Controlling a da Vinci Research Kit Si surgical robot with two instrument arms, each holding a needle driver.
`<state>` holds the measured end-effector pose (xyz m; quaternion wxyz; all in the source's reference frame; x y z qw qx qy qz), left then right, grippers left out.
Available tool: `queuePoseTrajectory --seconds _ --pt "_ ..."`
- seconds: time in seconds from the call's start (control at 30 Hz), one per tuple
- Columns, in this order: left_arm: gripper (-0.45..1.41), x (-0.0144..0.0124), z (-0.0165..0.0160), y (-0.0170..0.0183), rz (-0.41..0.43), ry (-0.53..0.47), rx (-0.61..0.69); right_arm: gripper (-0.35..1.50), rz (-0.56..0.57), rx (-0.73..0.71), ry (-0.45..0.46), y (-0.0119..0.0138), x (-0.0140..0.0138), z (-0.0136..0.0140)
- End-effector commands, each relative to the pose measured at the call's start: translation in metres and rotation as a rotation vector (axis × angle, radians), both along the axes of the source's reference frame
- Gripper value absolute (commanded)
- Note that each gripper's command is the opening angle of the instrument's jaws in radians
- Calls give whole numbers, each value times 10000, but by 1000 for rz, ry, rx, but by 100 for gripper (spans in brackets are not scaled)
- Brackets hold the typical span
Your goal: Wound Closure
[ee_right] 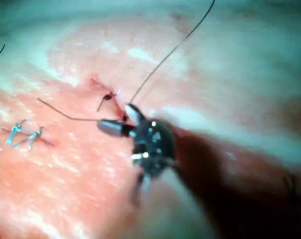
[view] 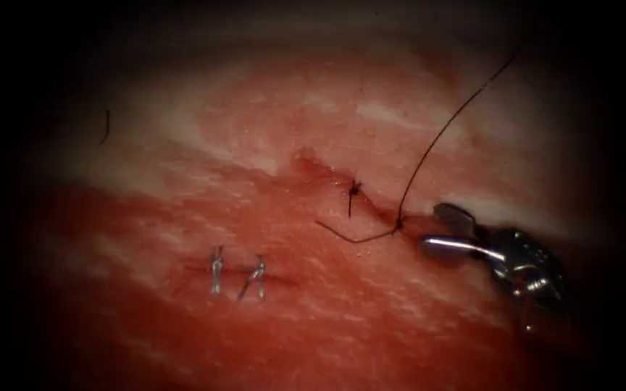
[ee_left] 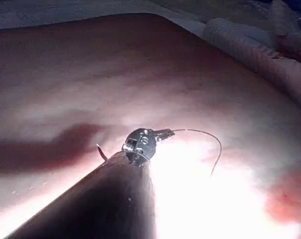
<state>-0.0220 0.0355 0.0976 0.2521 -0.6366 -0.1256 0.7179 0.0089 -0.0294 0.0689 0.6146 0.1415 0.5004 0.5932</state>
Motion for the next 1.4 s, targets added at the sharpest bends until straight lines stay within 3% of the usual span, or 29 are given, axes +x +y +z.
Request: queuePoseTrajectory --seconds 0.03,0.33,0.53,0.97,1.2,1.4 --pt "-45 -4 -3 1 5 -4 -2 86 6 12 5 6 13 11" --pt "-45 5 -96 -24 -6 -105 -20 83 20 41 -17 19 30 30" --pt "-45 12 -141 -23 -11 -163 -21 86 22 53 -29 27 32 46" --pt "-45 6 -173 -44 7 -190 -31 96 -2 64 -49 37 40 71" --pt "-45 5 -179 -48 12 -201 -33 98 -11 62 -41 35 62 78" --pt "-45 5 -185 -52 16 -207 -34 125 -16 58 -43 36 70 90"
